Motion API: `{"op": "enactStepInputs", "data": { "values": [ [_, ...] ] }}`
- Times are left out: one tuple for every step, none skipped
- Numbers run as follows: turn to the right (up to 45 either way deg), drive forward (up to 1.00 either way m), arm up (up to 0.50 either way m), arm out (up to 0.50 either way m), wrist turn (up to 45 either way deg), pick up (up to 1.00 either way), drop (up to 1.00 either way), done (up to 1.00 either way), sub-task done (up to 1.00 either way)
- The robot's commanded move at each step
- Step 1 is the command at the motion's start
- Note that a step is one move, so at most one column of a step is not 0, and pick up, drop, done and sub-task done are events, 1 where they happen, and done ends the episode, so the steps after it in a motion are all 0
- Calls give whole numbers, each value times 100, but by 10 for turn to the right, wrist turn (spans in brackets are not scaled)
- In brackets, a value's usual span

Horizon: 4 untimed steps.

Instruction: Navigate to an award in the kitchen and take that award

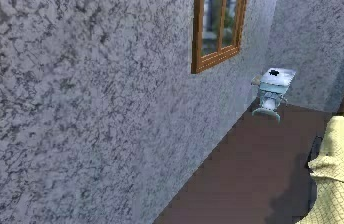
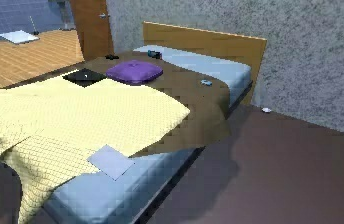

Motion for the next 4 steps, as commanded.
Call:
{"op": "enactStepInputs", "data": {
  "values": [
    [240, 0, 0, 0, 0, 0, 0, 0, 0],
    [0, 30, 0, 0, 0, 0, 0, 0, 0],
    [-180, 0, 0, 0, 0, 0, 0, 0, 0],
    [0, 50, 0, 0, 0, 0, 0, 0, 0]
  ]
}}
